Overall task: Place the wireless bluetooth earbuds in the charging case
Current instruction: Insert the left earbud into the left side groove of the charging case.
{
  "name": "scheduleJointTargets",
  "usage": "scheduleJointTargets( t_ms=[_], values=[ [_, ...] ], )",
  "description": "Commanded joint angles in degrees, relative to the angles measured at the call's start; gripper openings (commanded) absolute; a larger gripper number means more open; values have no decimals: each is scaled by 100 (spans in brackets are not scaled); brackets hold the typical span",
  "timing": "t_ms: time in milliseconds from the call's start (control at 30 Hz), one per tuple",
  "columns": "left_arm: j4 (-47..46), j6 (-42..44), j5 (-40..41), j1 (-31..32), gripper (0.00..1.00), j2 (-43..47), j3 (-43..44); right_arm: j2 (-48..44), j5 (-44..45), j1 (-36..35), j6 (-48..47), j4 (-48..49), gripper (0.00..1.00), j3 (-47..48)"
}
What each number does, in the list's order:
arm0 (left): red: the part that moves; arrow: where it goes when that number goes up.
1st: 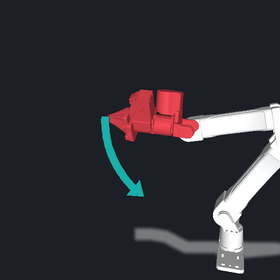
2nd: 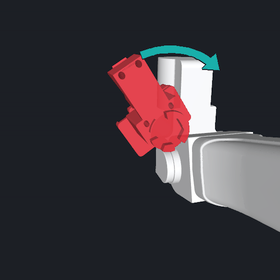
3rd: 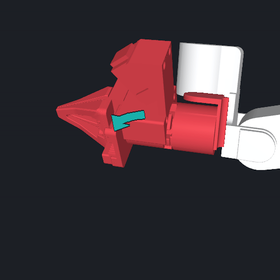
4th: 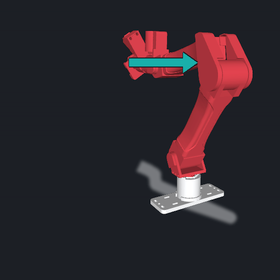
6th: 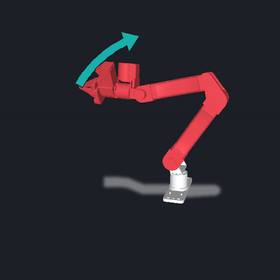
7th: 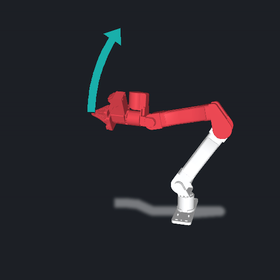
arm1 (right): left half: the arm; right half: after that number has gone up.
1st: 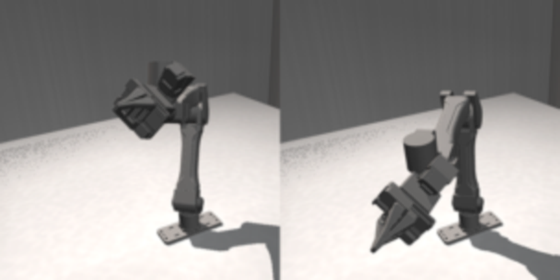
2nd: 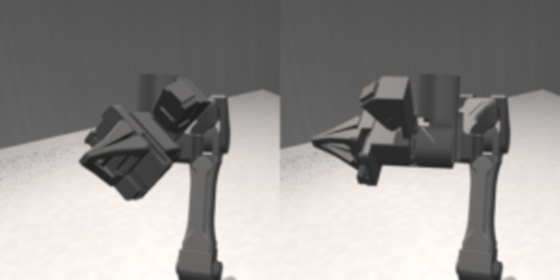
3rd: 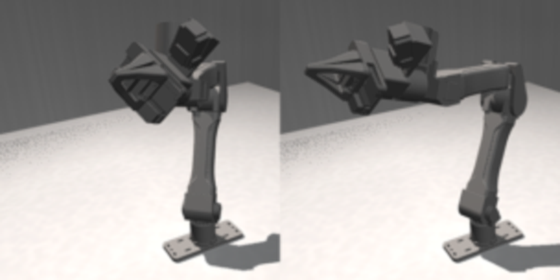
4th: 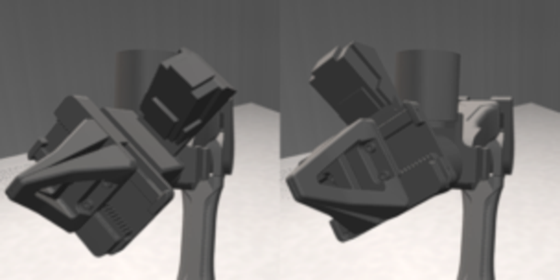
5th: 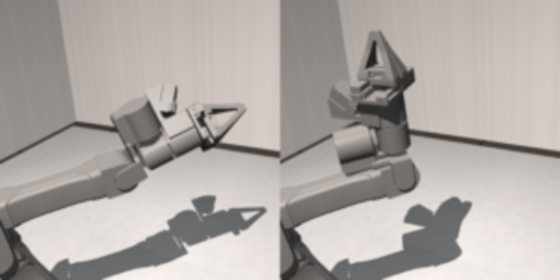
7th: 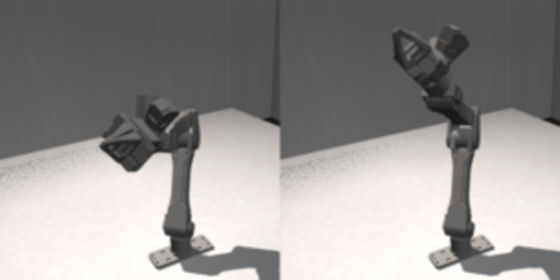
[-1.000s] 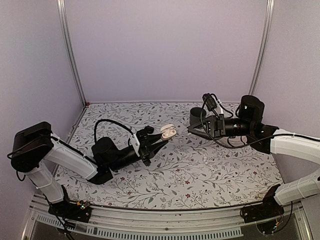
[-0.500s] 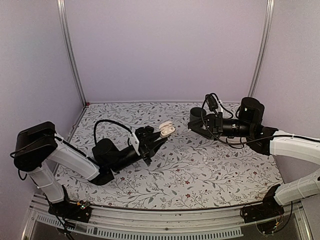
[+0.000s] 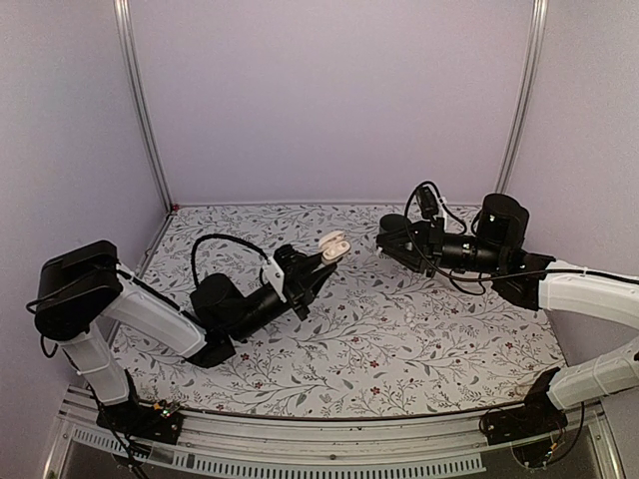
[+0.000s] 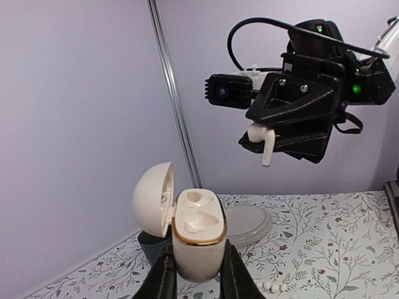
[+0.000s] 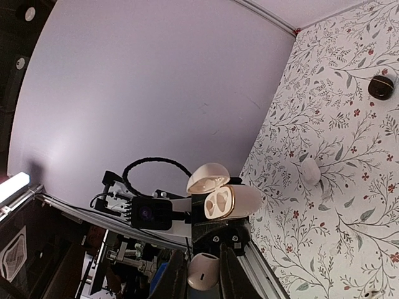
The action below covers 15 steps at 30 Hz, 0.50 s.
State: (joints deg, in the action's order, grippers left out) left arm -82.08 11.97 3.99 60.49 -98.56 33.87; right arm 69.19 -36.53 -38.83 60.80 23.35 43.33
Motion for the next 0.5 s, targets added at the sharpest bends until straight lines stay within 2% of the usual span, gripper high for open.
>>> scheduleJointTargets(
  t_ms=[0, 467],
  values=[
    [-288, 20, 378, 141, 0, -219, 221, -41, 451, 24, 307, 255, 17, -28],
    [-236, 169, 1198, 314, 0, -604, 697, -252, 1283, 22, 869, 322, 17, -135]
  ],
)
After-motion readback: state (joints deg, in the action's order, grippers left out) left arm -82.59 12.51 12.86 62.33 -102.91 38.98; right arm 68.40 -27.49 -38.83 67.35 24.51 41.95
